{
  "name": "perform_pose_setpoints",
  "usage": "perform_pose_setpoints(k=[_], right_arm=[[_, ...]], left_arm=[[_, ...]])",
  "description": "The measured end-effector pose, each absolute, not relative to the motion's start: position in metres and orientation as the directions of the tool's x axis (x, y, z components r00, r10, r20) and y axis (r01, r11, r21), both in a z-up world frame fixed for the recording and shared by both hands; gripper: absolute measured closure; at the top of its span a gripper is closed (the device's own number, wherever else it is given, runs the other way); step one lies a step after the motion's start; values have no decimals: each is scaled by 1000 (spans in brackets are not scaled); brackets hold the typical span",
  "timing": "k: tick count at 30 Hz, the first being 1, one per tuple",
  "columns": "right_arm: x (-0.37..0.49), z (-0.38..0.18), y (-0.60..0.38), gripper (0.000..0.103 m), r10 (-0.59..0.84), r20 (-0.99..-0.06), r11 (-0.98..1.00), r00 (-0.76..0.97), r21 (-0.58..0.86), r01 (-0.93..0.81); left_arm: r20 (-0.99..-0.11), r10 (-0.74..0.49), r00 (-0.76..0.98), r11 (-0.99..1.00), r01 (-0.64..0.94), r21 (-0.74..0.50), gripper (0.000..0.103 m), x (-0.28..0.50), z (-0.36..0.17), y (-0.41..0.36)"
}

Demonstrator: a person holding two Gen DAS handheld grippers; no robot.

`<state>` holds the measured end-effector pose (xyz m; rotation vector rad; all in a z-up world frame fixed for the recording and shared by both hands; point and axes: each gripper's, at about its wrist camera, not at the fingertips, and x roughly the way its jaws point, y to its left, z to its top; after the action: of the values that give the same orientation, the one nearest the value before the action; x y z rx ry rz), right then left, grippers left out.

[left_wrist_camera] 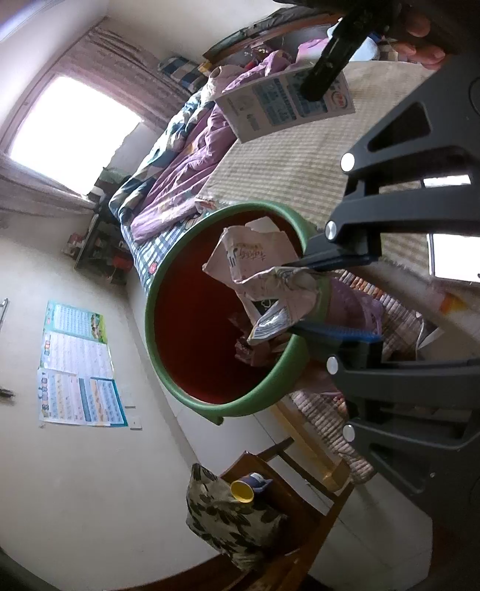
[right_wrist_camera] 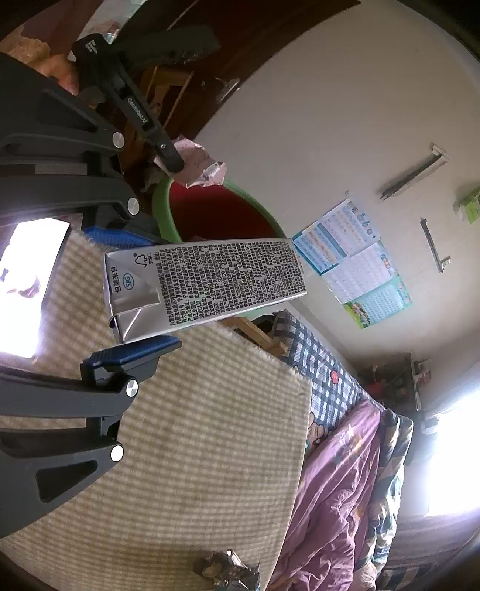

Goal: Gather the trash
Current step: 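Carry the paper and carton over the green bucket with both tools, then open both tools to drop the paper and carton into the bucket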

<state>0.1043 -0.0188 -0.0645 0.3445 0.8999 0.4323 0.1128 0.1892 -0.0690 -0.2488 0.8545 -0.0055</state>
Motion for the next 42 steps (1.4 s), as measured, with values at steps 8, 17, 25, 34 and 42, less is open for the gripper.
perform_pose_setpoints(k=[8,17,25,34,42], right_arm=[[116,-68,4,60,474,-679,869,561,463,-174],[138,-69,31,60,479,-682,868,553,461,-184],[160,-80,57,60,517,-682,847,517,493,-197],[171,-86,73,60,511,-700,855,499,476,-207],[171,-85,69,50,516,-682,848,519,493,-194]], left_arm=[[-750,-148,644,972,-46,-231,79,133,-75,201],[-766,-141,627,978,-30,-205,79,162,-89,208],[-784,-139,605,980,-30,-197,79,175,-98,215],[-794,-144,591,979,-34,-202,79,185,-100,217],[-791,-133,597,977,-57,-207,53,186,-101,220]])
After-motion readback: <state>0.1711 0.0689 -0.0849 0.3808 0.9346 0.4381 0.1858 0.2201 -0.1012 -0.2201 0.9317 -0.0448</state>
